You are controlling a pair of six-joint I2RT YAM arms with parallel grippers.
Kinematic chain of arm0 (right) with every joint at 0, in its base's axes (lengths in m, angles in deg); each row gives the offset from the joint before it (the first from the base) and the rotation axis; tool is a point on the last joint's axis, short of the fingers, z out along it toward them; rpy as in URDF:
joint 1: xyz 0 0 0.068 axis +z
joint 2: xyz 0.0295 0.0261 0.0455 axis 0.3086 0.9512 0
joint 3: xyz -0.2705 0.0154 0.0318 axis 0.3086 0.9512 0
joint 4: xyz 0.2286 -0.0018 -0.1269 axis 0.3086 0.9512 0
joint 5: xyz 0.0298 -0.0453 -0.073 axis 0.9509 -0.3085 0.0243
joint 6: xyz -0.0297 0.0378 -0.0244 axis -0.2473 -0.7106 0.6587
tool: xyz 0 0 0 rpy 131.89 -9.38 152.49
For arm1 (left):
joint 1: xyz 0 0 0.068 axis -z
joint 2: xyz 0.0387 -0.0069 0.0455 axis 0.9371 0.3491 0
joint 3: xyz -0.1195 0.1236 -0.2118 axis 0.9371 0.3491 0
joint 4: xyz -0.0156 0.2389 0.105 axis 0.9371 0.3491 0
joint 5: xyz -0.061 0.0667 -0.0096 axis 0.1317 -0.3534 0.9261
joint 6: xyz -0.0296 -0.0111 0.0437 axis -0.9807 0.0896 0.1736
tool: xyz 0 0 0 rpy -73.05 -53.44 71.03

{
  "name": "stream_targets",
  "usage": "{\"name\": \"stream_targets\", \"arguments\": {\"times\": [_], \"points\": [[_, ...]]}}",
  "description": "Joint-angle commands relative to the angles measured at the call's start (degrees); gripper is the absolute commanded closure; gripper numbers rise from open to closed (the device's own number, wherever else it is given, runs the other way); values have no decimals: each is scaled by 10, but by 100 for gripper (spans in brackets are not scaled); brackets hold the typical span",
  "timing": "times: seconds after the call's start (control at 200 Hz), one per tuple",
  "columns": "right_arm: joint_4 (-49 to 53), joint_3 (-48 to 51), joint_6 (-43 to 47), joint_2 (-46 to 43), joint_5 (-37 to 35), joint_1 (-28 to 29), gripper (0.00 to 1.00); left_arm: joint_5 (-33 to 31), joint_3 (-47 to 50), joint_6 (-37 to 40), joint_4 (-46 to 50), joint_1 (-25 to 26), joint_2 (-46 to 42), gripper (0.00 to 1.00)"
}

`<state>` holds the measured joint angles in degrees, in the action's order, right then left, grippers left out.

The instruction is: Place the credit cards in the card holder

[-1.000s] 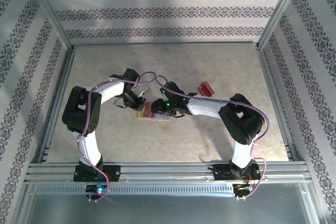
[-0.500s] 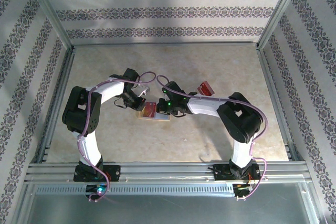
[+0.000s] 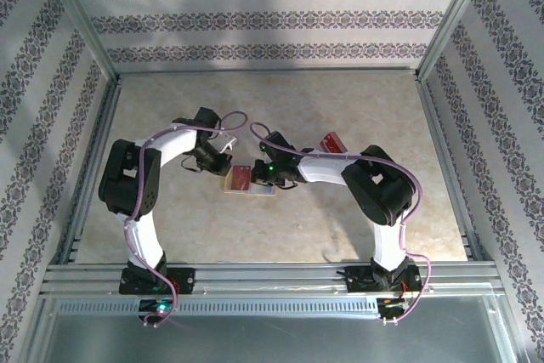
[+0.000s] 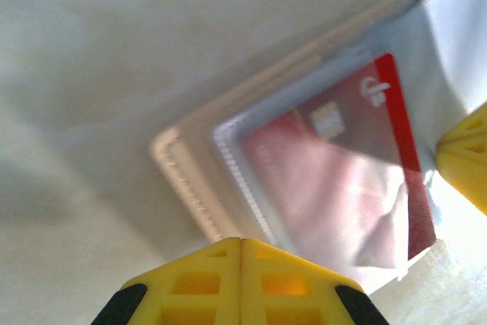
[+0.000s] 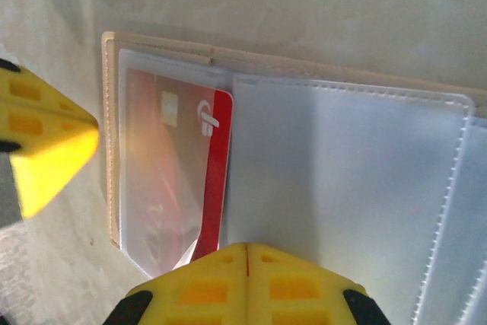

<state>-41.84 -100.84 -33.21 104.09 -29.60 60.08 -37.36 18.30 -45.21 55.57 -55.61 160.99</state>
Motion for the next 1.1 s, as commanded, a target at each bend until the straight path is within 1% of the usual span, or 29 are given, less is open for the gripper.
{"name": "stream_targets", "arguments": {"times": [0.0, 0.26, 0.62, 0.749, 0.954, 1.034, 1.094], "points": [[6, -18, 10, 10, 4, -2, 100, 7, 0, -7, 1, -14, -9, 94], [3, -31, 7, 28, 9, 1, 100, 29, 2, -20, -6, -13, 20, 97], [-1, -54, 3, 42, 14, 15, 100, 35, 4, -21, -8, -11, 25, 97], [15, -74, 10, 53, 19, 20, 100, 37, 5, -20, -10, -9, 26, 97], [14, -73, 12, 42, 16, 19, 98, 39, 8, -21, -14, -5, 18, 97], [25, -73, 15, 33, 16, 19, 96, 31, 3, -20, -8, -5, 17, 95], [27, -61, 17, 14, 9, 17, 95, 20, 1, -16, -6, -5, 9, 91]]}}
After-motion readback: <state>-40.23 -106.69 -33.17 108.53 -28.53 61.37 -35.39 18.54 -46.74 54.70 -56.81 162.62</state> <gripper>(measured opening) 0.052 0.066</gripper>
